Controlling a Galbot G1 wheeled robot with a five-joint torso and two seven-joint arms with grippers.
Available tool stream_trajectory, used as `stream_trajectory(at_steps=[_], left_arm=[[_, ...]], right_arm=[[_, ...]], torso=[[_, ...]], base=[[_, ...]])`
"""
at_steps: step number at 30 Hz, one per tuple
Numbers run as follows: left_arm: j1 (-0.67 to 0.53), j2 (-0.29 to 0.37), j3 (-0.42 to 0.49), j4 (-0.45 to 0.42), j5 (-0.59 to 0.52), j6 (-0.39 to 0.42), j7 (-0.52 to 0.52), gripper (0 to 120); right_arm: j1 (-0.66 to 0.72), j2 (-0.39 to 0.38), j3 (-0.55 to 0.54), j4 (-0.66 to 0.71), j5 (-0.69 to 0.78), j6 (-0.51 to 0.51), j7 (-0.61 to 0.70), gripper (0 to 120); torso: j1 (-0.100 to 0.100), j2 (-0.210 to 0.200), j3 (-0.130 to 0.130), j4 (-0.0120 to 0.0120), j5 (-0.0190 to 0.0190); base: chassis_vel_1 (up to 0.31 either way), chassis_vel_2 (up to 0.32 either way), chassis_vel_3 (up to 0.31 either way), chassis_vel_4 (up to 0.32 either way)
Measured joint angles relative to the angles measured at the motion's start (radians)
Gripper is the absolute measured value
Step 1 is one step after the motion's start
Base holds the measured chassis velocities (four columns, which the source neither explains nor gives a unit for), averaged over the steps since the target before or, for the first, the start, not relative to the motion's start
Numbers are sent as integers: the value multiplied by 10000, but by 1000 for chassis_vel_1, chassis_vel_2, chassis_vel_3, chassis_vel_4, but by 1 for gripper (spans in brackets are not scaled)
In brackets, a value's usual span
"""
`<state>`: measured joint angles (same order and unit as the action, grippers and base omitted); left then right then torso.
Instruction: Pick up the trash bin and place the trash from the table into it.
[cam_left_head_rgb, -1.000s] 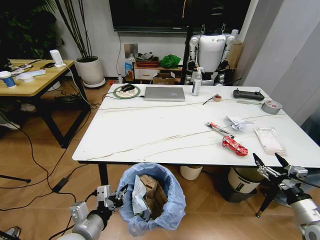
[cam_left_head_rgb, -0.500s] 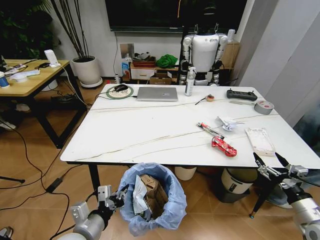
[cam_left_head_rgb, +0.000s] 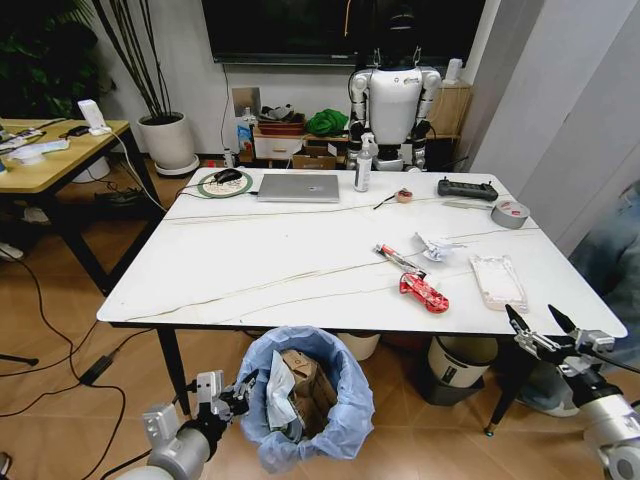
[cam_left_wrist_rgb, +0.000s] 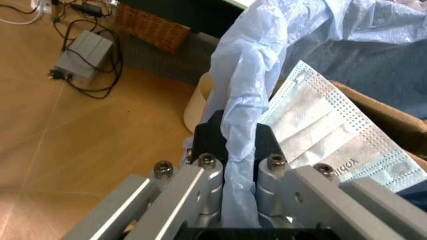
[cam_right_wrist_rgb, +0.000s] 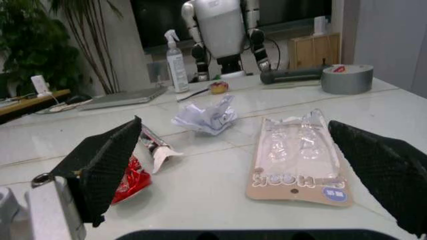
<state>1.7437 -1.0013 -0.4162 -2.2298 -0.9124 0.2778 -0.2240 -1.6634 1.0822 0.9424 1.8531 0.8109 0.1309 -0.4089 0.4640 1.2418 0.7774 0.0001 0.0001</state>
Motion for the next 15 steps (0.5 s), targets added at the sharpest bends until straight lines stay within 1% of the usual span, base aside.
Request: stream_trajectory(at_steps=[5, 10, 15], left_arm=[[4, 1, -2, 0, -6, 5, -2, 2], [15, 19, -16, -11, -13, 5, -3, 2], [26, 24, -15, -31, -13, 6, -3, 2]], right_arm=[[3, -36, -7, -10, 7, -1, -5, 100], [4, -74, -8, -10, 21, -2, -6, 100], [-7, -62, -9, -2, 23, -1, -4, 100]], torso=[[3, -1, 1, -3, -2], [1, 0, 0, 1, -1], [1, 0, 0, -3, -1]], base=[[-88, -91, 91, 84], [-96, -103, 92, 101], [-104, -100, 84, 102]])
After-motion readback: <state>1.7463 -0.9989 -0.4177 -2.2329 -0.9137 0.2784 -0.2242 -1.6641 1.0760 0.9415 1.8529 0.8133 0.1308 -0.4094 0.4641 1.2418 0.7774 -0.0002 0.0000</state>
